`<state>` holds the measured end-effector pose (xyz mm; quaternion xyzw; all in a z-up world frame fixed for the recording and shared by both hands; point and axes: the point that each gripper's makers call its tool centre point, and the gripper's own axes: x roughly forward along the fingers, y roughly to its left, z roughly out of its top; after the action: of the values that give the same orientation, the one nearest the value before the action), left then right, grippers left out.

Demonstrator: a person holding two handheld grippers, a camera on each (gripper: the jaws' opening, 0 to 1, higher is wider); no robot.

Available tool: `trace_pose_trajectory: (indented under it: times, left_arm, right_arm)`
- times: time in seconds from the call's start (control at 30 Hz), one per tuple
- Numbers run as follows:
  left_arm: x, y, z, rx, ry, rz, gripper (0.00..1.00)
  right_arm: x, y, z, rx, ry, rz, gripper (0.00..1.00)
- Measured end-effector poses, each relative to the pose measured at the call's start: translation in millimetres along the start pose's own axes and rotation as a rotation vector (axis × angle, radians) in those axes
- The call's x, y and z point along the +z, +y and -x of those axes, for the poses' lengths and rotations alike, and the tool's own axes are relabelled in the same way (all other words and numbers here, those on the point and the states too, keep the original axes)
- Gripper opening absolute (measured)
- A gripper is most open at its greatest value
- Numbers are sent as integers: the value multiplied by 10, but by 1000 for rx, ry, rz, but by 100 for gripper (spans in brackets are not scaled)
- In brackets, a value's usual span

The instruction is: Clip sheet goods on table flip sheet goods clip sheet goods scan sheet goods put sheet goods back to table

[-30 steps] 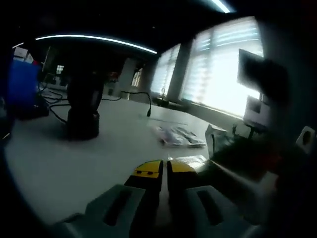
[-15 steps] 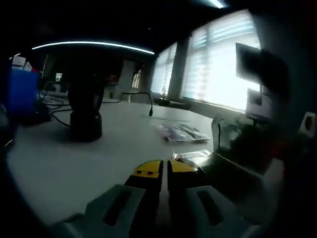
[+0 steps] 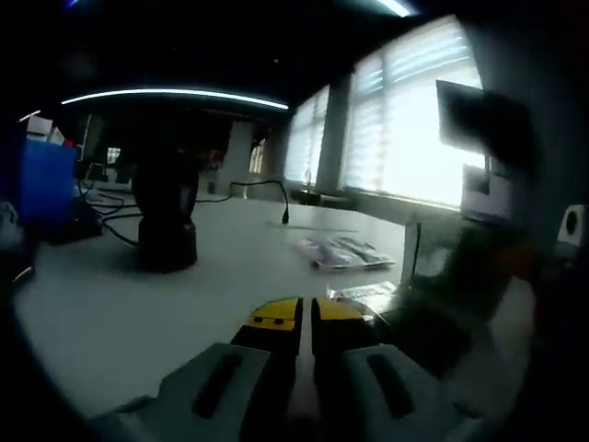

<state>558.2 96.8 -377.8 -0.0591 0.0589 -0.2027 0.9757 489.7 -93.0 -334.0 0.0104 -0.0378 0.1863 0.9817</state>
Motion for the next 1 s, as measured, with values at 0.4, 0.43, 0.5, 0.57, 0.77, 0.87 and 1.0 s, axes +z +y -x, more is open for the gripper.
trace_pose_trajectory:
  times: [0.4,0.43,0.5,0.57,0.77,0.87,1.0]
  left_arm:
    - [2,62,-20,-16,-2,-14,0]
    - [-1,66,-39,-18,0,-13,0]
    - [-4,77,-53,-15,1,-17,0]
    - [2,92,-58,-18,-1,-17,0]
    - [11,106,-54,-17,-5,-20,0]
    - [9,96,-50,-12,-5,-29,0]
    - [11,105,-43,-7,-5,-32,0]
  right_arm:
    - [33,-155,63,-108,-31,17,0]
    - [42,-191,74,-128,-36,16,0]
    - [46,-258,94,-160,-47,3,0]
    - [45,-329,121,-189,-56,-28,0]
    - [15,-537,202,-251,-76,-128,0]
    - [-16,-629,231,-274,-74,-161,0]
    - [-61,-729,259,-301,-70,-204,0]
